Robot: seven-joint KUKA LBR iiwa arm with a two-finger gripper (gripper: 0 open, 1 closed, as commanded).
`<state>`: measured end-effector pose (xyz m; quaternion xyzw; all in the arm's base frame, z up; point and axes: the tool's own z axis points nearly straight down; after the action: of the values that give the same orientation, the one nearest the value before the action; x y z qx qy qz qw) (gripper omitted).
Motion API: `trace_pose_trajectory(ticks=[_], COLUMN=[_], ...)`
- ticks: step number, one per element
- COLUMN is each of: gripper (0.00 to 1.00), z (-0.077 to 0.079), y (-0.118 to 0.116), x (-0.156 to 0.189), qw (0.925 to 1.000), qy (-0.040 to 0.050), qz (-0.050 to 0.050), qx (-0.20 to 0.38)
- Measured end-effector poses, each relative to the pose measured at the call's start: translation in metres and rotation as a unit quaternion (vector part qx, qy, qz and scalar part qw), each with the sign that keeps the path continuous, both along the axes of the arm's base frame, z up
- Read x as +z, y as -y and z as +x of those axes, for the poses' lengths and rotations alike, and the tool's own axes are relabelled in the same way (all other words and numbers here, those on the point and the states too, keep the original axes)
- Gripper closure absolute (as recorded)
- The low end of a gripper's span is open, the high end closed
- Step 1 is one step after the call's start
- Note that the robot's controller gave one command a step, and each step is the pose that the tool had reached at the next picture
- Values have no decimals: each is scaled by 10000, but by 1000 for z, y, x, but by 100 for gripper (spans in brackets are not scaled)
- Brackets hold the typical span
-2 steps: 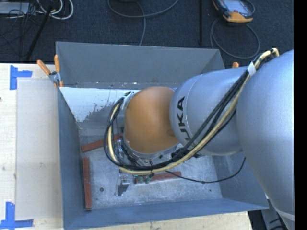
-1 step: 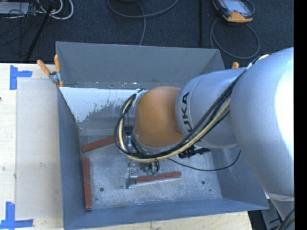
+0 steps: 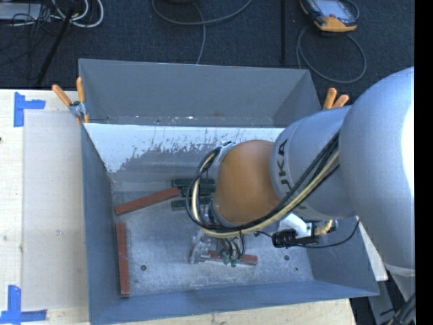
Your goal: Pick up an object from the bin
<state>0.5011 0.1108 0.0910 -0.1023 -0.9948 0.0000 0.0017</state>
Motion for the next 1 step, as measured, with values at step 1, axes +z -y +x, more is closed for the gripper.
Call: trace_pose_trajectory(ticks=[1], gripper=[100], z=[0], y=[0], x=[0], qw=[10000], qy=[0], qz=[1], qx=[-3])
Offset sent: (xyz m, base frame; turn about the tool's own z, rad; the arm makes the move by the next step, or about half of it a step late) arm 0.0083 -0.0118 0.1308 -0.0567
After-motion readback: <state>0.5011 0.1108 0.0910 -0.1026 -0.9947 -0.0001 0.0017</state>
